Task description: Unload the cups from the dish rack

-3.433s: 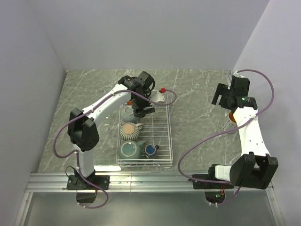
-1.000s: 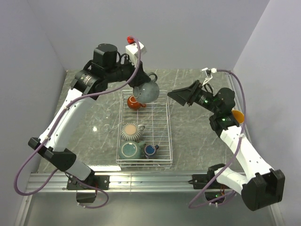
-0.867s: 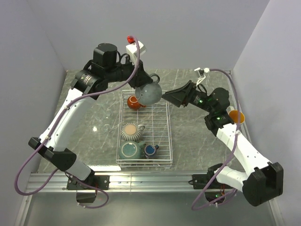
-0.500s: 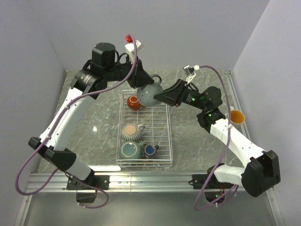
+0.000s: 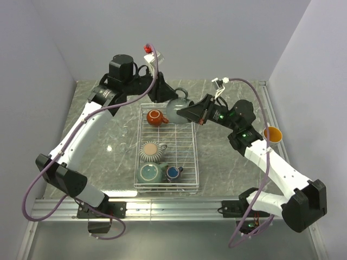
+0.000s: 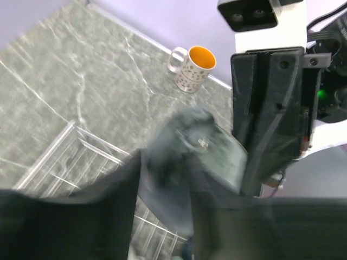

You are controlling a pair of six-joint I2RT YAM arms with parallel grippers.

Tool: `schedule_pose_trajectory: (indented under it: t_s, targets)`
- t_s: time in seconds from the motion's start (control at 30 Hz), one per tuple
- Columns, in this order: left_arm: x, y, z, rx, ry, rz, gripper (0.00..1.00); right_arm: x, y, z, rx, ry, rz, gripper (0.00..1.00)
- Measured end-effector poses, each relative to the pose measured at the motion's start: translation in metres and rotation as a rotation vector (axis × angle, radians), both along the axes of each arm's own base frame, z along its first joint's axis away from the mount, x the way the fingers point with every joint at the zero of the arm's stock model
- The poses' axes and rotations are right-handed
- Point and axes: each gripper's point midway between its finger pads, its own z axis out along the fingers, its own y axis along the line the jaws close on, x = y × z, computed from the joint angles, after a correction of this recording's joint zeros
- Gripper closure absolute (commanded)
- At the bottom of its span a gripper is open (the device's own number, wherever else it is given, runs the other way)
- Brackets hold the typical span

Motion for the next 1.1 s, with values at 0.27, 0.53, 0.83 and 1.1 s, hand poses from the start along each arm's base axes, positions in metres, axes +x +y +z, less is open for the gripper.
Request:
schedule_pose_trajectory:
  t_s: [0.27,0.53,0.83,1.1]
  targets:
    - [0.005,0.002,-0.023,0.032,0.075,0.043,0.10,0.045,-0.029,-0.073,-0.288,0.099,-0.306,1.00]
    - [0.020,0.012,-0.041,0.104,0.081,0.133,0.08,0.060,-0.086,-0.134,-0.634,0.186,-0.527,1.00]
    - [0.037,0.029,-0.057,0.199,0.043,0.249,0.08,0.094,-0.216,-0.174,-0.902,0.359,-0.833,1.00]
    - [0.037,0.042,-0.074,0.266,0.025,0.282,0.08,0.093,-0.264,-0.237,-1.055,0.575,-0.829,1.00]
